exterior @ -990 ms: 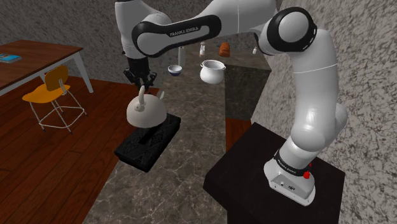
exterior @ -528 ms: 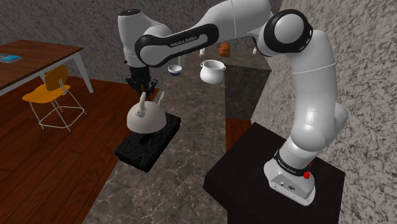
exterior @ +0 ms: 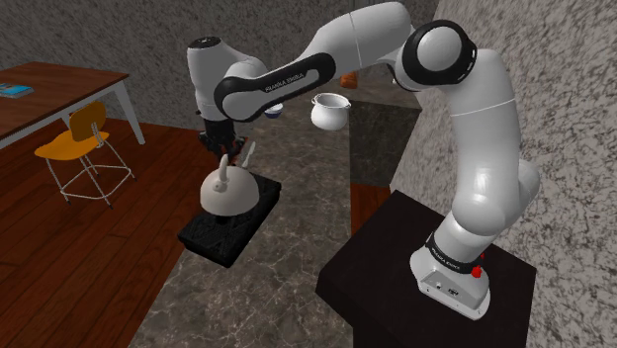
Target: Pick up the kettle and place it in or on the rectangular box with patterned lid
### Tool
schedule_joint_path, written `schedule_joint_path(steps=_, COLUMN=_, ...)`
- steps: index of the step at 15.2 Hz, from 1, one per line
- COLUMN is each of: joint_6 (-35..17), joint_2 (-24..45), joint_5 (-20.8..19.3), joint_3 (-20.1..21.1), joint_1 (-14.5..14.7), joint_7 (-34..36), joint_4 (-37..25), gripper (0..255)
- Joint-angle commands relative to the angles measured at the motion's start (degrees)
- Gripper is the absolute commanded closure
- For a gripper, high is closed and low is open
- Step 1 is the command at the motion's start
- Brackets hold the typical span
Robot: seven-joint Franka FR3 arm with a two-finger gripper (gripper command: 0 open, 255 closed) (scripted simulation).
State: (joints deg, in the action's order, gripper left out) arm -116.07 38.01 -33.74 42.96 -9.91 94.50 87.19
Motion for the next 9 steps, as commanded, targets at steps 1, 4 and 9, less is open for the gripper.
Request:
schedule_joint_path(steps=1, joint_6=-1.22, joint_2=0.56, joint_5=-0.56, joint_3=-0.37, joint_1=0.06, joint_7=0.40, joint_4=0.66, gripper=255)
schedule_joint_path(steps=4, joint_6=-2.77, joint_2=1.58, joint_5=-1.39, joint_3=-1.00, joint_1=0.32, joint_7=1.01, joint_4=1.38, gripper=255)
schedule_joint_path(steps=9, joint_6=-5.25, joint_2=3.42, joint_5=-2.84, joint_3=-2.13, joint_1=0.87, joint_7=2.02, joint_4=2.28, gripper=255)
